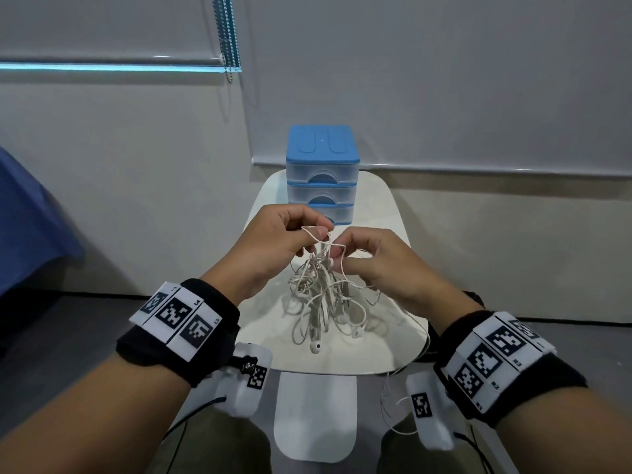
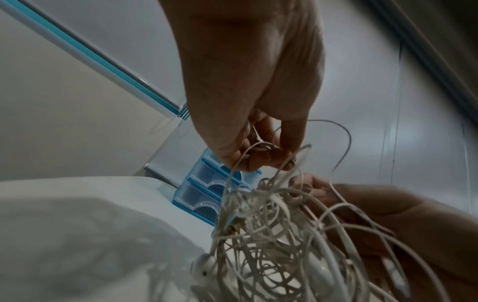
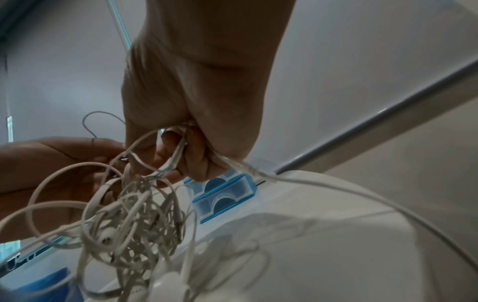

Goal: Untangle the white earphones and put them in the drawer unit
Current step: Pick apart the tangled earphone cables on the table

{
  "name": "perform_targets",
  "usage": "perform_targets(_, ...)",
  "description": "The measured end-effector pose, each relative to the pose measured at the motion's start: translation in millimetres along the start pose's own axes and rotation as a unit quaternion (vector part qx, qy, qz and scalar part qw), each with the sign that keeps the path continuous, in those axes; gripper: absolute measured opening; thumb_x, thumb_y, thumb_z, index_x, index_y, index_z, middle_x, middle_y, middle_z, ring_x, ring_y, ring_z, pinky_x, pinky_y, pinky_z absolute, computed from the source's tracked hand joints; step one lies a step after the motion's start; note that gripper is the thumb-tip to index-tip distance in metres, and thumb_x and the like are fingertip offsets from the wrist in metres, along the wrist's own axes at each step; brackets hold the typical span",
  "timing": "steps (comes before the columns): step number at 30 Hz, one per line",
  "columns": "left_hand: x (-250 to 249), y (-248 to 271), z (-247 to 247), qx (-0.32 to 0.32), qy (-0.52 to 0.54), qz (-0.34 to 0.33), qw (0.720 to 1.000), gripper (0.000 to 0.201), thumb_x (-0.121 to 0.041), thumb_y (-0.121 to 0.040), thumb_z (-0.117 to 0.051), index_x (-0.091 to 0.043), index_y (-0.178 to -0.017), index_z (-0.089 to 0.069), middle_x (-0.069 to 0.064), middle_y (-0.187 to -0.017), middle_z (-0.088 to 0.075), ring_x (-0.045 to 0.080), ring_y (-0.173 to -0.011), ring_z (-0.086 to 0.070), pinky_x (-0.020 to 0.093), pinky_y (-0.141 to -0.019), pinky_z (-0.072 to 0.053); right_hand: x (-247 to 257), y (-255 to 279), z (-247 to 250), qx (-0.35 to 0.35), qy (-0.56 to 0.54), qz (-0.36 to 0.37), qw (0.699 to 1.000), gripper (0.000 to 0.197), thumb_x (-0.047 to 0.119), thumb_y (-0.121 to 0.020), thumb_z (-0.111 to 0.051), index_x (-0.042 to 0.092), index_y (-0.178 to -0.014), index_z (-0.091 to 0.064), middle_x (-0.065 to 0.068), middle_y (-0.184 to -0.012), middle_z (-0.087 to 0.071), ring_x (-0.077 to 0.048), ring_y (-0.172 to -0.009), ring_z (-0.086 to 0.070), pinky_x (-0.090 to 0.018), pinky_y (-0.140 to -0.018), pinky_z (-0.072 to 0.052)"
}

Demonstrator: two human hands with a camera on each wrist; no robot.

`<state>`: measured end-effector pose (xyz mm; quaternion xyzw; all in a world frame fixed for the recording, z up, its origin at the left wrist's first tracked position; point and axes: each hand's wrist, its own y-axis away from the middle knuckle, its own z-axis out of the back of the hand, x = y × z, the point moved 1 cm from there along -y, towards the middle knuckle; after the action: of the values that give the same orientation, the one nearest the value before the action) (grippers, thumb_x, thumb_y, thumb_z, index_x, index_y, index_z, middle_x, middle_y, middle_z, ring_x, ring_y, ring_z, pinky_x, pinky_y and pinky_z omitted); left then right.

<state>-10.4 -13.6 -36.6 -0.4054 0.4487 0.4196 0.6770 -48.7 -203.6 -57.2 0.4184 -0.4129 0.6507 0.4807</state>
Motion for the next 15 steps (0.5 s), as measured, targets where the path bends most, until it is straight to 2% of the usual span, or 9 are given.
perform_targets(3, 1, -2, -1, -0.008, 0.0, -0.008, 1.0, 0.012, -0.005, -0.094, -0.071, -0.014, -0.094, -0.078, -0.005, -0.077, -0.071, 0.009, -0.064, -0.056, 0.024, -0.065, -0.045, 4, -1, 2, -0.005, 0.035, 0.019, 0.999, 0.004, 0.001, -0.089, -0.074, 0.005, -0.088, -0.073, -0.01, -0.088, -0.069, 0.002, -0.067, -0.057, -0.009, -0.067, -0.041)
perform_targets(8, 2, -4, -2, -0.013, 0.011, -0.011, 1.0, 0.012, -0.006, -0.094, -0.072, -0.015, -0.093, -0.079, -0.001, -0.079, -0.071, 0.012, -0.066, -0.056, 0.028, -0.068, -0.045, 13, 0, 10, -0.001, 0.026, 0.012, 1.0, 0.011, -0.007, -0.086, -0.071, -0.001, -0.095, -0.073, -0.01, -0.091, -0.069, 0.005, -0.052, -0.055, -0.004, -0.055, -0.039)
perform_targets(10, 0, -3, -3, -0.008, 0.011, -0.014, 1.0, 0.012, -0.006, -0.094, -0.072, -0.016, -0.093, -0.079, 0.0, -0.081, -0.072, 0.012, -0.067, -0.057, 0.03, -0.069, -0.046, 16, 0, 11, 0.003, 0.024, 0.01, 1.0, 0.007, -0.006, -0.088, -0.07, -0.003, -0.095, -0.072, -0.007, -0.088, -0.068, 0.004, -0.054, -0.056, -0.005, -0.056, -0.041)
perform_targets(11, -1, -3, -4, -0.006, 0.008, -0.018, 1.0, 0.013, -0.006, -0.094, -0.072, -0.016, -0.093, -0.079, 0.0, -0.081, -0.072, 0.012, -0.067, -0.057, 0.03, -0.068, -0.046, 17, -1, 10, 0.003, 0.035, 0.013, 0.999, 0.004, -0.003, -0.089, -0.071, -0.002, -0.093, -0.073, -0.004, -0.086, -0.068, 0.004, -0.059, -0.058, -0.007, -0.062, -0.043)
perform_targets(13, -3, -2, -4, 0.005, 0.005, -0.029, 1.0, 0.016, -0.003, -0.093, -0.071, -0.016, -0.099, -0.078, -0.001, -0.081, -0.07, 0.011, -0.066, -0.057, 0.028, -0.066, -0.046, 15, -4, 10, -0.006, 0.069, 0.022, 0.997, 0.003, 0.005, -0.09, -0.075, 0.004, -0.088, -0.073, 0.0, -0.083, -0.068, -0.003, -0.073, -0.06, -0.013, -0.075, -0.045)
perform_targets(14, -4, -2, -4, 0.019, 0.002, -0.032, 0.999, 0.023, -0.001, -0.092, -0.07, -0.017, -0.106, -0.076, 0.0, -0.085, -0.07, 0.012, -0.067, -0.058, 0.027, -0.066, -0.046, 14, -6, 10, -0.013, 0.08, 0.024, 0.996, 0.006, 0.008, -0.09, -0.076, 0.007, -0.086, -0.073, 0.001, -0.081, -0.067, -0.003, -0.073, -0.058, -0.014, -0.075, -0.045)
perform_targets(15, -3, -1, -5, 0.04, -0.005, -0.031, 0.999, 0.032, 0.0, -0.09, -0.07, -0.02, -0.114, -0.073, 0.001, -0.09, -0.069, 0.015, -0.069, -0.059, 0.028, -0.066, -0.048, 15, -7, 10, -0.022, 0.084, 0.023, 0.996, 0.007, 0.009, -0.091, -0.076, 0.007, -0.085, -0.072, 0.002, -0.081, -0.065, 0.0, -0.067, -0.055, -0.011, -0.069, -0.043)
